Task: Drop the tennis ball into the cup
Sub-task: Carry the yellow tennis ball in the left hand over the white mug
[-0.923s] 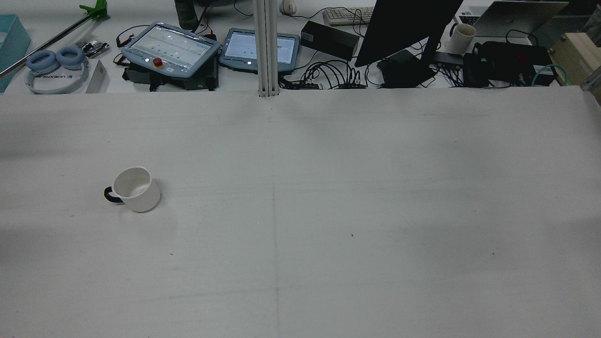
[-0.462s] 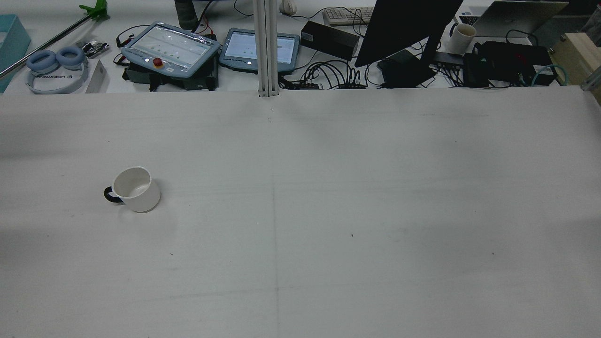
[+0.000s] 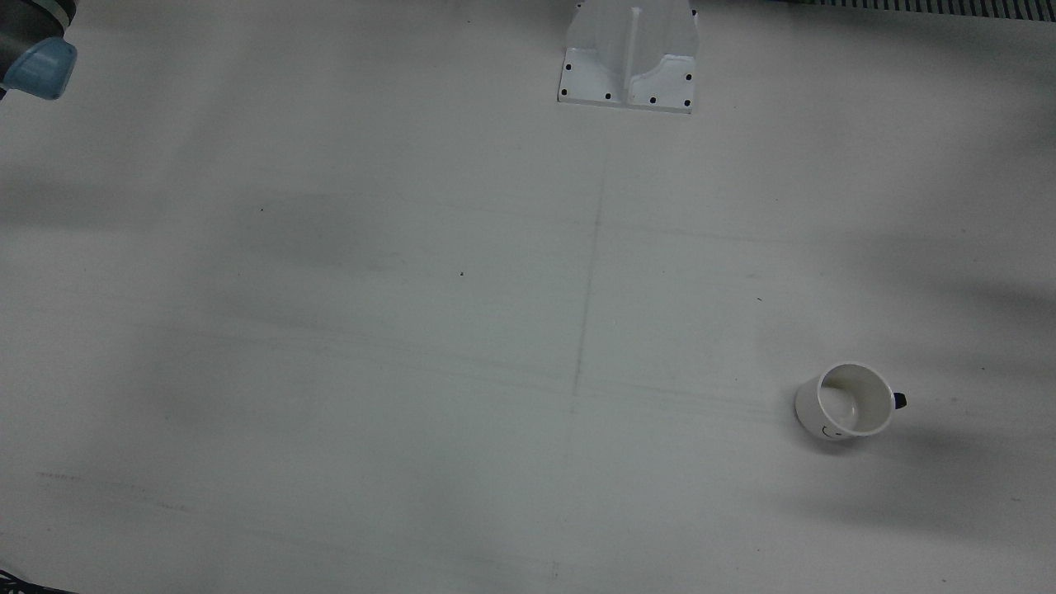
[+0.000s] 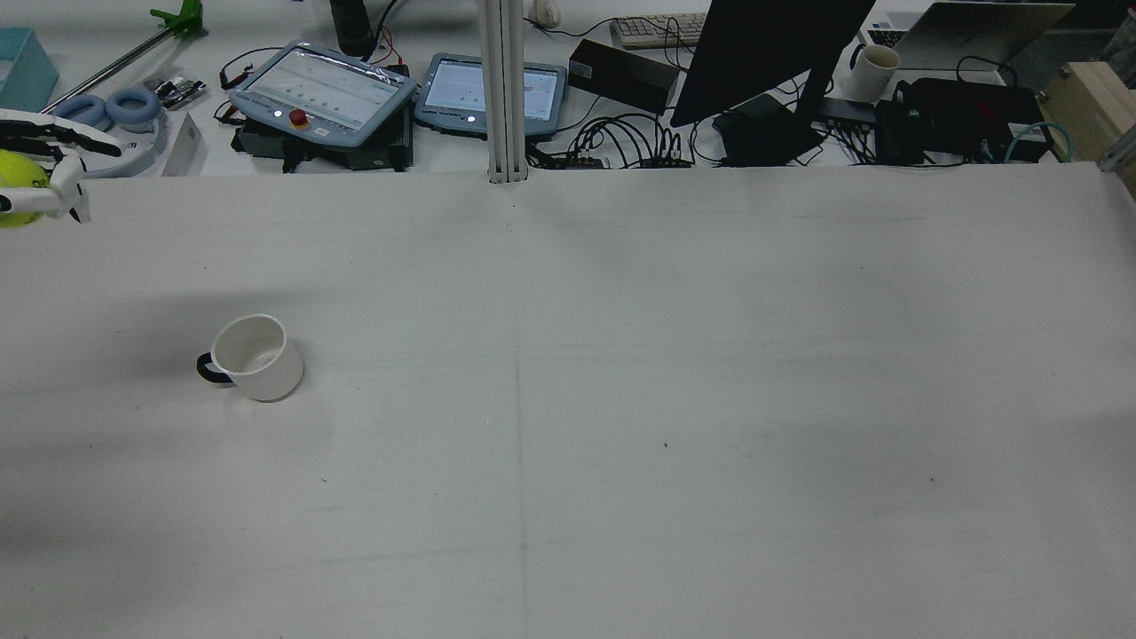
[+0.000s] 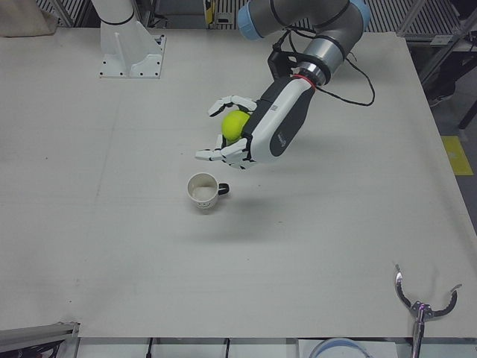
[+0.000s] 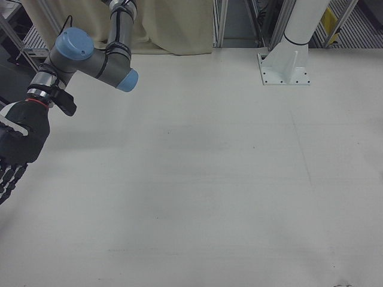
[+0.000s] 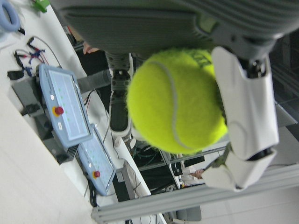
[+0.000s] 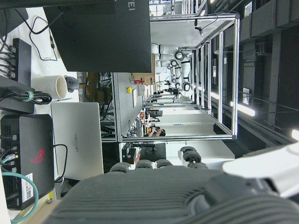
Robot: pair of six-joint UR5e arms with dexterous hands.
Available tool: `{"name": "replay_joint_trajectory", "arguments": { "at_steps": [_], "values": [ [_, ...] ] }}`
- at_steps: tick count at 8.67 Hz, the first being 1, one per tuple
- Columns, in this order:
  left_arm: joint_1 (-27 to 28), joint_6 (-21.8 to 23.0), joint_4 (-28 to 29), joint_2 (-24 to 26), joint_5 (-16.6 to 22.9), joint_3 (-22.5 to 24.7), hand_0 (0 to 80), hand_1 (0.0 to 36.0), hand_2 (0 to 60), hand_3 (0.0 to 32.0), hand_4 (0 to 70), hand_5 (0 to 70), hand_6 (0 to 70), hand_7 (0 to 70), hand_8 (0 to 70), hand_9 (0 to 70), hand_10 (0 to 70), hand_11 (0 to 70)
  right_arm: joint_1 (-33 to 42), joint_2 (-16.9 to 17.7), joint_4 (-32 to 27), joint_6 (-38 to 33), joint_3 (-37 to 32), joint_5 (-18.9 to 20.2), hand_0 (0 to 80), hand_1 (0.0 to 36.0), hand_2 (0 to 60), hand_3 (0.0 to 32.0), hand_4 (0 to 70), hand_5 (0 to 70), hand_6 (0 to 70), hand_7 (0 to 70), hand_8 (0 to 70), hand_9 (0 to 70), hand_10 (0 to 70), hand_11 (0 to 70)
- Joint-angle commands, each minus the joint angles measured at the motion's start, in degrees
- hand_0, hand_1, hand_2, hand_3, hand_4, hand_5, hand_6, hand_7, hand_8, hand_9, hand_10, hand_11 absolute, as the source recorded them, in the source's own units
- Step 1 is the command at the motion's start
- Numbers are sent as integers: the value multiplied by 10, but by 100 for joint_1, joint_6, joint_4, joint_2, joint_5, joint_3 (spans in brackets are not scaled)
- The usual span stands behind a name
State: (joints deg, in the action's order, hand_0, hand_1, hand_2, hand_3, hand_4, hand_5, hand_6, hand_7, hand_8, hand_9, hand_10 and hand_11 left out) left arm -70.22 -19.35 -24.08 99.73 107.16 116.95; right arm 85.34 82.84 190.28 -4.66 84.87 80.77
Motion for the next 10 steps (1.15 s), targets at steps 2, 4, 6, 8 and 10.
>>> {"name": "replay_joint_trajectory", "arguments": {
  "at_steps": [2,4,6,8,10],
  "values": [
    [974,-280,-166,266,-509,-50,505,169,326,0,403,174,668,700,562,700,315,455,0,-5,0,-9,-6,0,0,0,0,0,0,0,0,0,0,0,0,0],
    [1448,-280,-211,433,-879,-260,491,169,340,0,386,145,528,700,527,700,296,430,0,4,0,-9,-6,0,0,0,0,0,0,0,0,0,0,0,0,0],
    [1826,-280,-141,722,-1161,-707,480,158,335,0,371,125,431,700,507,700,285,416,0,-5,0,-9,-6,0,0,0,0,0,0,0,0,0,0,0,0,0],
    [1837,-280,-36,855,-1171,-1042,479,154,331,0,366,138,512,700,508,700,279,407,0,-5,0,0,-6,0,0,0,0,0,0,0,0,0,0,0,0,0],
    [1802,-245,202,829,-1162,-1394,473,150,324,0,365,128,466,700,498,700,274,401,0,4,0,0,3,0,0,0,0,0,0,0,0,0,0,0,0,0]
  ]
}}
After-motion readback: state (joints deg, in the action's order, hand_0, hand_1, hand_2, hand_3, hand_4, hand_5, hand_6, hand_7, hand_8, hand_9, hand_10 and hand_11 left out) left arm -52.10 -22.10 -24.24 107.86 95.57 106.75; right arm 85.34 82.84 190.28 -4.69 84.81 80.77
